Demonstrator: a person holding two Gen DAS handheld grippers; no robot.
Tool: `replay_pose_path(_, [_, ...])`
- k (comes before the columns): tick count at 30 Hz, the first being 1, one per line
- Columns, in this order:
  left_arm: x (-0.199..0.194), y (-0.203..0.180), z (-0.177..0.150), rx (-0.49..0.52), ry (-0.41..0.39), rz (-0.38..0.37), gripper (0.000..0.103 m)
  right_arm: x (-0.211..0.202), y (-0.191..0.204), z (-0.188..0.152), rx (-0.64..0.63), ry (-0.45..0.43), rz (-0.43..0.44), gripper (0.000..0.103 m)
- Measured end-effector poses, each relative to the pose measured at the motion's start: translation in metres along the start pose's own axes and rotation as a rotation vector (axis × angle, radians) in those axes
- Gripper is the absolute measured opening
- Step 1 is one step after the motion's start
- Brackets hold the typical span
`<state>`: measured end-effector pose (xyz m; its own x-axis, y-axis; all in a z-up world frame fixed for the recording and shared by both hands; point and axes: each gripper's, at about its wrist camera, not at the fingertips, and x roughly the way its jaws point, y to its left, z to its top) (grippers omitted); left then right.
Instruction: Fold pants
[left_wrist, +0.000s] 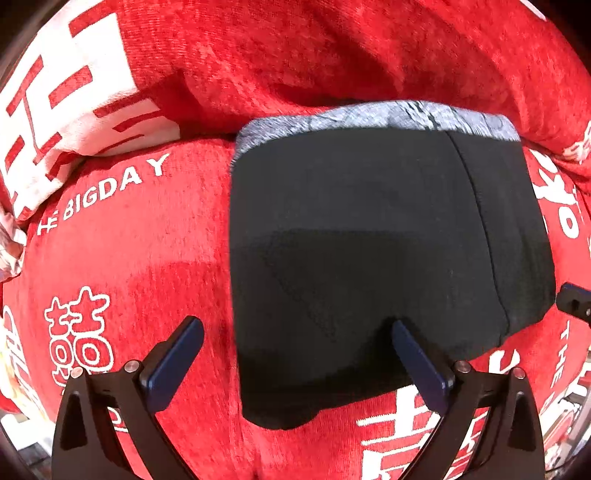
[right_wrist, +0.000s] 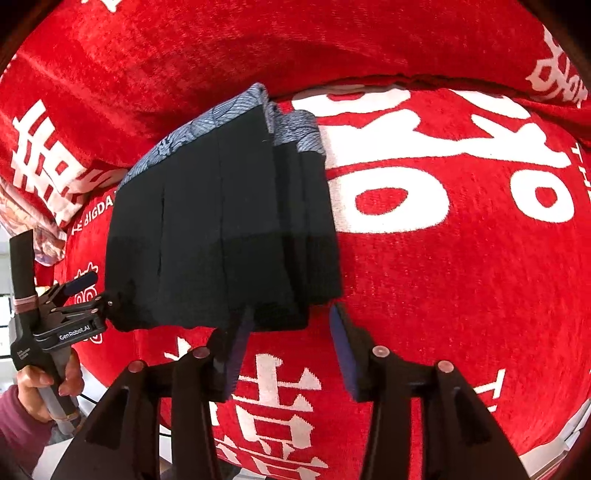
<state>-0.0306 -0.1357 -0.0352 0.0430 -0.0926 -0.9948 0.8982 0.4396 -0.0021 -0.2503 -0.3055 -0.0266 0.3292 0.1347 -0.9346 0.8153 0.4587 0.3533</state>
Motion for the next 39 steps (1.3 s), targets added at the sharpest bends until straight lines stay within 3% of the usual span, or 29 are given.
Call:
replay_pose_path(9, [0.011,0.031,0.019,-0.092,0.038,-0.098,0.102,0.004,-0.013,0.006,0.038,0.005,0.037,0.067])
replay_pose_path(14, [0.021,0.040,0.025,-0.116,0.056,-0.140,0.102,0.009,-0.023,0.012,0.066,0.011,0.065,0.069])
replay_pose_path(20, [0.025,0.045,0.039,-0.074,0.029,-0.166,0.102,0.017,-0.033,0.021,0.072,0.018,0.165,0.071])
replay_pose_path(27, [0.039,0.071,0.060,-0.102,0.048,-0.311,0.102,0.033,-0.034,0.041,0.010,0.027,0.241,0.071])
replay_pose_path(33, [0.058,0.056,0.061,-0.086,0.064,-0.426,0.102,0.053,-0.044,0.061,0.042,0.063,0.336,0.073])
replay_pose_path(39, [0.070,0.042,0.070,-0.094,0.072,-0.450,0.102,0.064,-0.044,0.073,0.031,0.081,0.373,0.074])
